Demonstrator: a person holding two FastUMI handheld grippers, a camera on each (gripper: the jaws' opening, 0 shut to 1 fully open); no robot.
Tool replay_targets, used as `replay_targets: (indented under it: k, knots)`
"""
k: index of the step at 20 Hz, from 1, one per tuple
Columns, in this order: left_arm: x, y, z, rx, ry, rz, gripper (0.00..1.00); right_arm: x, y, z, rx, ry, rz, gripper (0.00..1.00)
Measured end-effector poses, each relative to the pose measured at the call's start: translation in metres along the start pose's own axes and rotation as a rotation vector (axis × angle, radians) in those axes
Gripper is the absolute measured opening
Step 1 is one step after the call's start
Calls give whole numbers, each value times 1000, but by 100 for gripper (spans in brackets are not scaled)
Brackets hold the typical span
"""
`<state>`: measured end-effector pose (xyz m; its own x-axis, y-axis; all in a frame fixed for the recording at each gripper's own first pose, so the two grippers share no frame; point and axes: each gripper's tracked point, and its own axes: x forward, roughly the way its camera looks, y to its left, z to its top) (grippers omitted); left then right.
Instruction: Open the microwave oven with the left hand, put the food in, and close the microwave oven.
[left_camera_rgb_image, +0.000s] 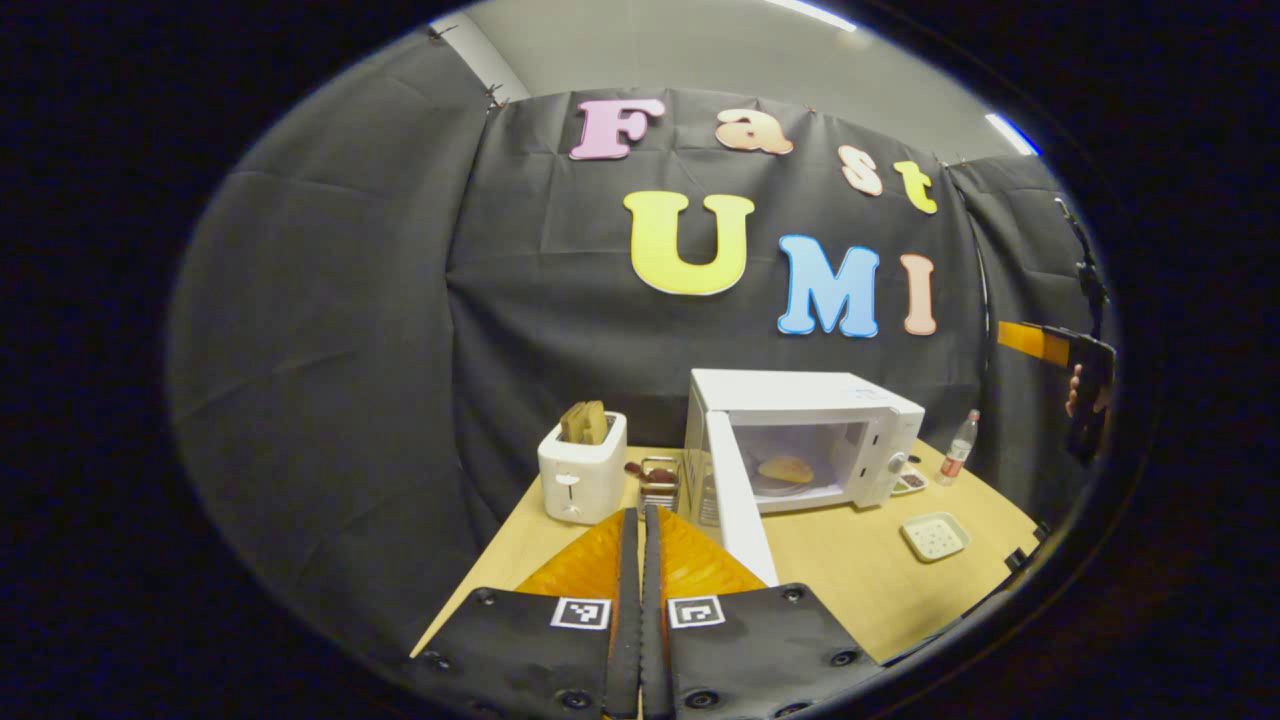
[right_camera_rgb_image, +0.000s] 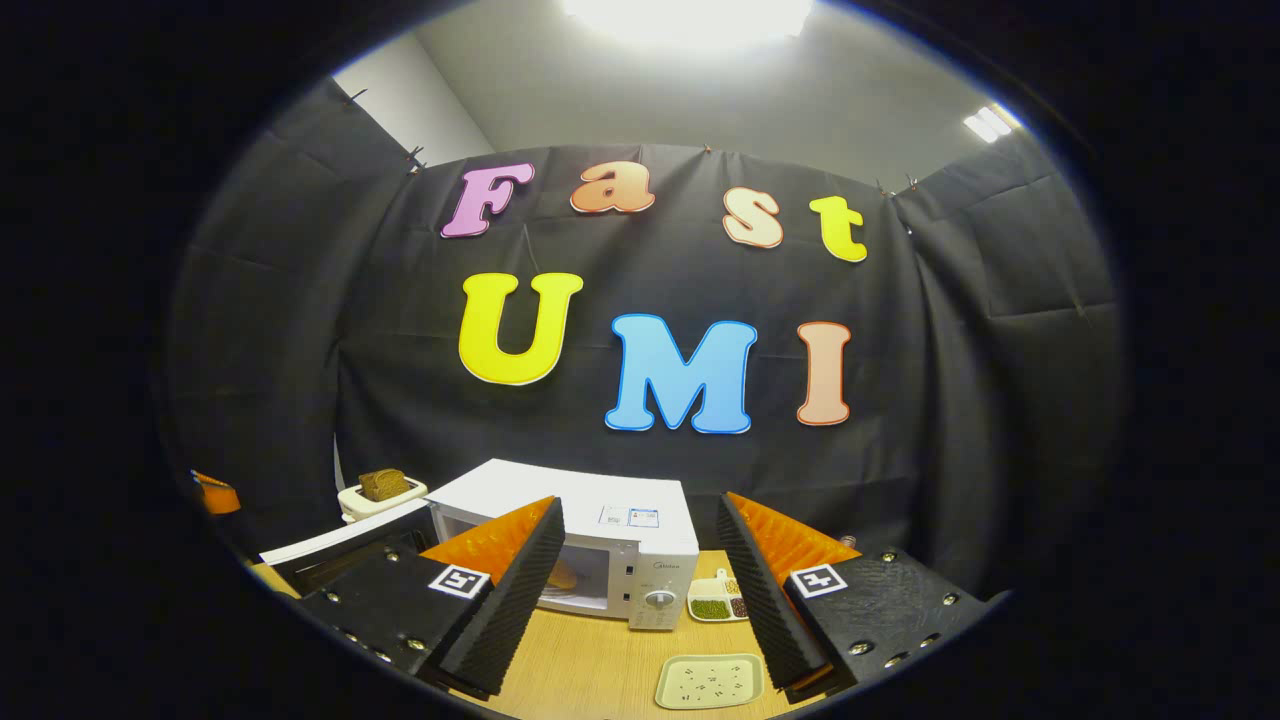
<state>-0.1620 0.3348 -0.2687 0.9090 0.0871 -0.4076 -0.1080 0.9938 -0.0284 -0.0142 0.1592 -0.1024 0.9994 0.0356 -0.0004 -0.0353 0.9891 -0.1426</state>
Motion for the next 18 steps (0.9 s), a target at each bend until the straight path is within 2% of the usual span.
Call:
replay_targets:
  k: [2, 6, 8, 13, 15, 18]
  knots:
    - [-2, -3, -24, 21, 48, 4, 7, 4, 0, -4, 0, 11, 3, 93]
    - [-3, -44, -40, 112, 89, -86, 7, 9, 0, -7, 3, 25, 9, 94]
    - [-4, -51, -47, 171, 114, -94, 6, 11, 0, -7, 2, 23, 15, 94]
    - [1, -93, -48, 147, 130, -183, 7, 16, -5, -5, 0, 22, 19, 94]
    - [2, -121, -51, 135, 135, -243, 7, 17, -11, -2, 0, 14, 12, 94]
    - [10, -154, -58, 160, 158, -297, 7, 19, -24, 2, -12, 3, 5, 94]
